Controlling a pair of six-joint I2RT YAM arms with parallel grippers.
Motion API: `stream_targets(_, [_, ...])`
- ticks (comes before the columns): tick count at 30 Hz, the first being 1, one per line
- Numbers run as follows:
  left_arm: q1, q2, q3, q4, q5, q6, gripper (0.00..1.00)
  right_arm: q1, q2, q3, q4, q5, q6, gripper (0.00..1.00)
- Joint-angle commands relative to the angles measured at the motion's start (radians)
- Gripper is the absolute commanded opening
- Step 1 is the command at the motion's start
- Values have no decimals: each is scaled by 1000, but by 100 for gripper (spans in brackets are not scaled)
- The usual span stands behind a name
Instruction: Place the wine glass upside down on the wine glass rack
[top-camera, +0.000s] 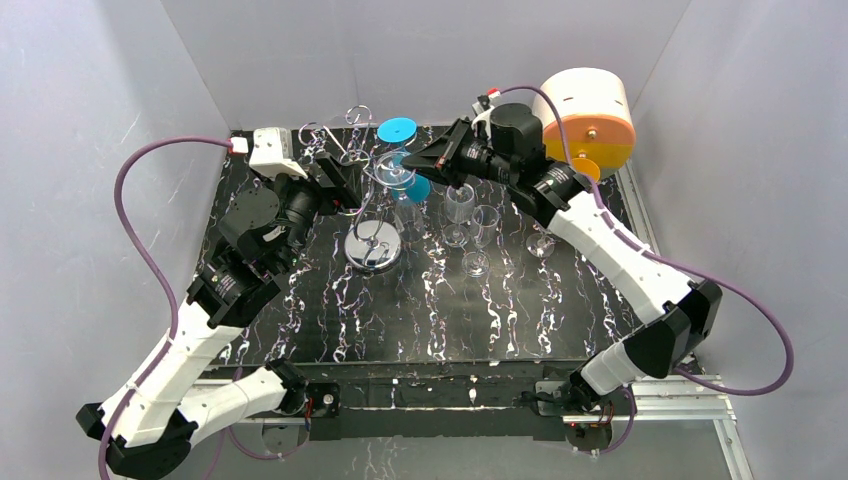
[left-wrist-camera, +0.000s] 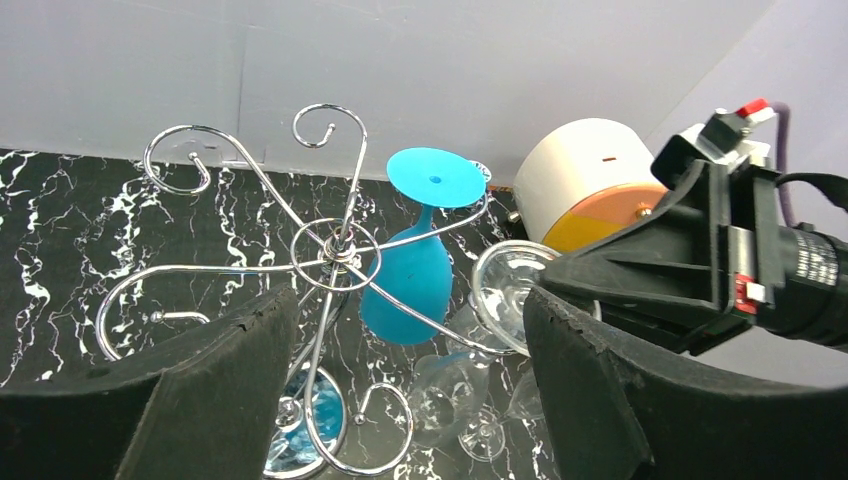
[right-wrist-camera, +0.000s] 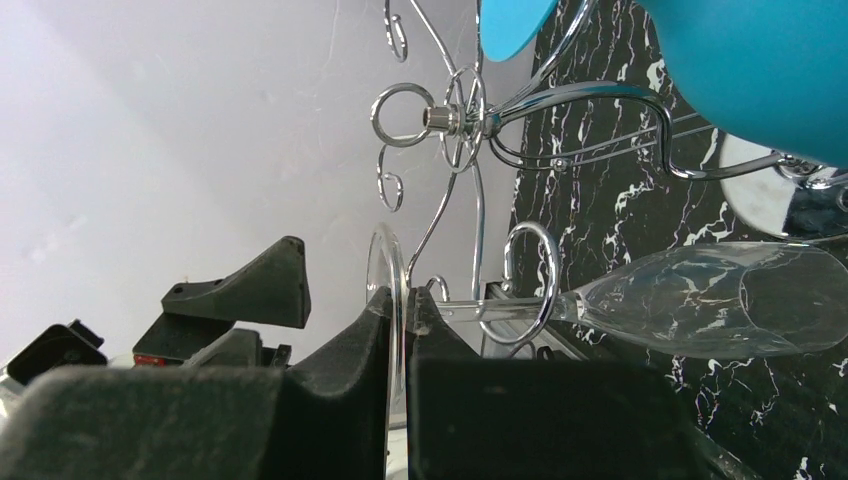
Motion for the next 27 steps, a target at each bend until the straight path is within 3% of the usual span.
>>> stream_targets(1, [1,-6,12,19,-30,-17,80,5,-65,-12,7,48,-8,1])
stream_targets(12, [0,-7,0,15,-23,-52,79,5,-52,13,-44,145,-31,1])
stream_targets(27, [0,-23,4,-12,-16,-74,79,5,30,54,12,117,-48,4])
